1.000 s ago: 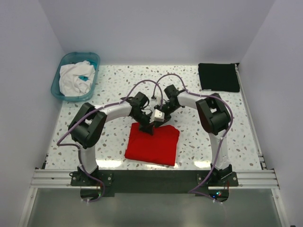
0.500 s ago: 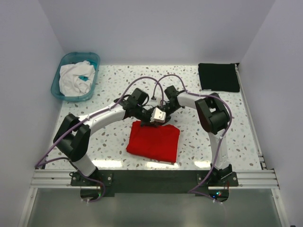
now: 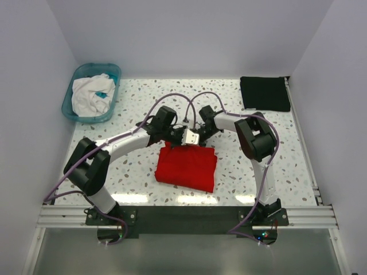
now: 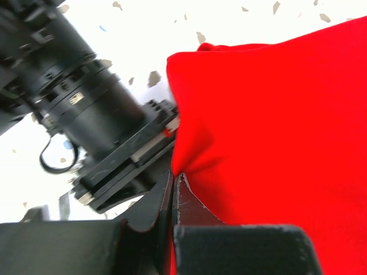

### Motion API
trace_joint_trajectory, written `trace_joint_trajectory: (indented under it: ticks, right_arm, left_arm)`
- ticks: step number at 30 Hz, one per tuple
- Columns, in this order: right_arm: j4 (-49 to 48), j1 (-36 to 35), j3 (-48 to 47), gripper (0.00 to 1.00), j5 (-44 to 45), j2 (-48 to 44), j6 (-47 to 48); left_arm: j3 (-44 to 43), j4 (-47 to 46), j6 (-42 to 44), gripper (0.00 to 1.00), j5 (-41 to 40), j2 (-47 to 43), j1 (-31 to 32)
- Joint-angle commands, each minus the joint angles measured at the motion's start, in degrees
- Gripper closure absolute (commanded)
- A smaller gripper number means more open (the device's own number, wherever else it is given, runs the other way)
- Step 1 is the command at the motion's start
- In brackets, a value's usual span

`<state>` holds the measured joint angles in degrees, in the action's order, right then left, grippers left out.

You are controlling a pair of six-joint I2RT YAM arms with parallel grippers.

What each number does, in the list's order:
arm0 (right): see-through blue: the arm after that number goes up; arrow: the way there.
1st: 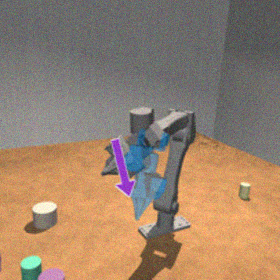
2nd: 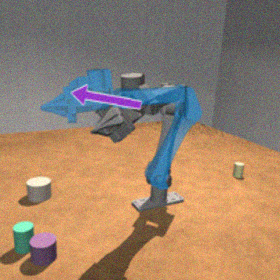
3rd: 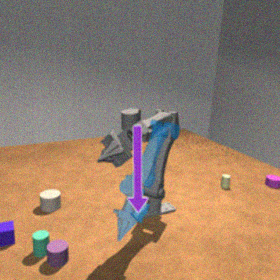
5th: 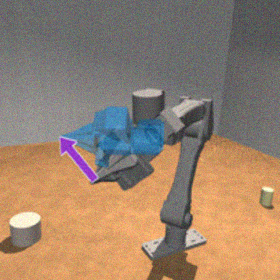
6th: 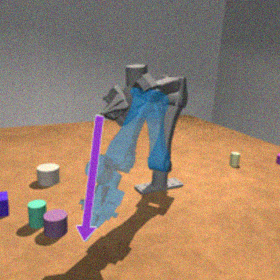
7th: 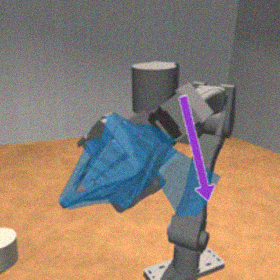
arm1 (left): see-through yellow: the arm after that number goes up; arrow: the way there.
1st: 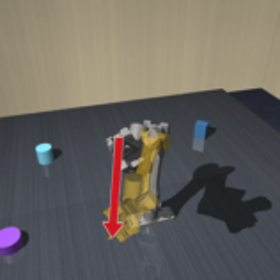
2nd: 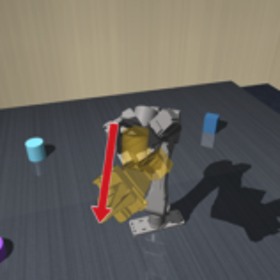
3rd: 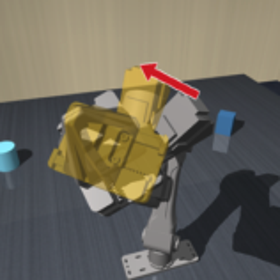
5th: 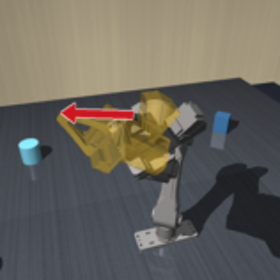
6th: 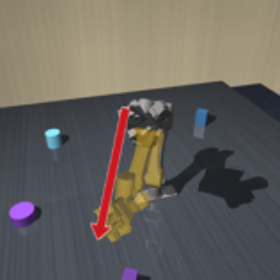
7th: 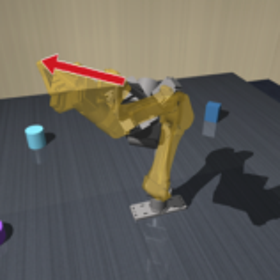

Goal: Fold and stack the t-shirts
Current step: Fold the tshirt

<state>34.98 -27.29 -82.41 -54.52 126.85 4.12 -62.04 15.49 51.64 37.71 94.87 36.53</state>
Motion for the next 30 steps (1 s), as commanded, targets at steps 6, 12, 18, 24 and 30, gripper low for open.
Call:
trace_joint_trajectory:
  ticks: [6, 12, 18, 24, 30]
  right_arm:
    - [0.9, -0.1, -1.2, 0.86, 1.5, 2.5, 2.0]
    - [5.4, 0.3, -4.2, 0.84, 4.9, 2.4, 5.1]
    - [14.8, 1.4, -12.5, 0.81, 11.0, 1.0, 11.7]
    - [24.6, 2.8, -24.8, 0.80, 19.8, 0.1, 17.9]
    - [38.0, 8.1, -31.5, 0.62, 20.3, -0.7, 23.7]
  left_arm:
    - [3.9, -10.3, 3.8, 1.00, 0.4, -2.7, -1.9]
    - [8.1, -17.9, 4.2, 0.72, -2.1, -3.0, -2.1]
    - [6.6, -15.0, 2.2, 0.56, -0.9, -8.0, -5.1]
    - [-7.7, 14.1, 2.0, 0.53, 9.4, -7.2, -13.1]
    - [-17.7, 37.6, 3.4, 0.47, 14.0, 2.2, -21.6]
